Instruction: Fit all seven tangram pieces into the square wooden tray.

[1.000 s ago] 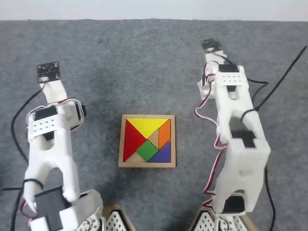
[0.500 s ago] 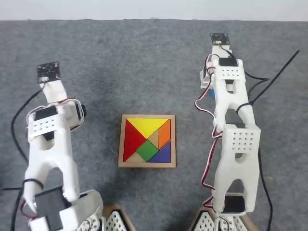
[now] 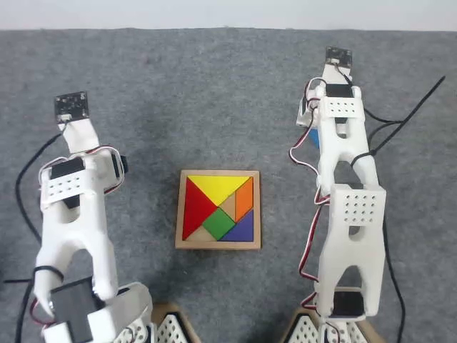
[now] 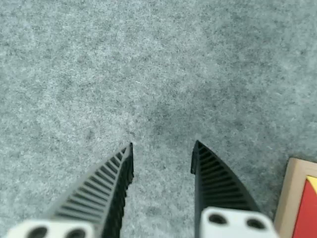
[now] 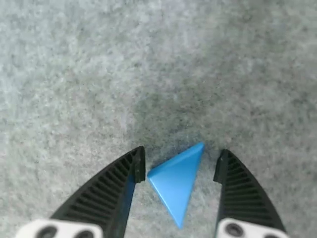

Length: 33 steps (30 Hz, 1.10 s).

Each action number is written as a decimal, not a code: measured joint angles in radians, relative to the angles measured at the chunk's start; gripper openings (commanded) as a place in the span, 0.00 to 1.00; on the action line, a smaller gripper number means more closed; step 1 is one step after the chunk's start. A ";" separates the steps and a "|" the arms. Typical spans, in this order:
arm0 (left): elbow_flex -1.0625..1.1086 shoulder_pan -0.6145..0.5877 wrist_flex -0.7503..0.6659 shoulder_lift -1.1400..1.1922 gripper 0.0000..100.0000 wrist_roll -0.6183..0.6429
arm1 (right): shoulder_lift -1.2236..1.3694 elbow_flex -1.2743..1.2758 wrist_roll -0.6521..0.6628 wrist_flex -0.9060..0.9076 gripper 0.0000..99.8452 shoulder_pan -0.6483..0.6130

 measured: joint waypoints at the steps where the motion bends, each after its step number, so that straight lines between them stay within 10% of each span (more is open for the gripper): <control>1: 0.000 0.000 0.000 0.000 0.19 0.000 | 0.008 -0.006 0.000 0.003 0.22 0.000; 16: 0.000 0.000 0.000 0.000 0.19 0.000 | 0.014 -0.025 0.000 0.054 0.09 0.011; 33: 0.000 0.000 0.000 0.000 0.19 0.000 | 0.012 -0.043 0.130 0.325 0.16 -0.034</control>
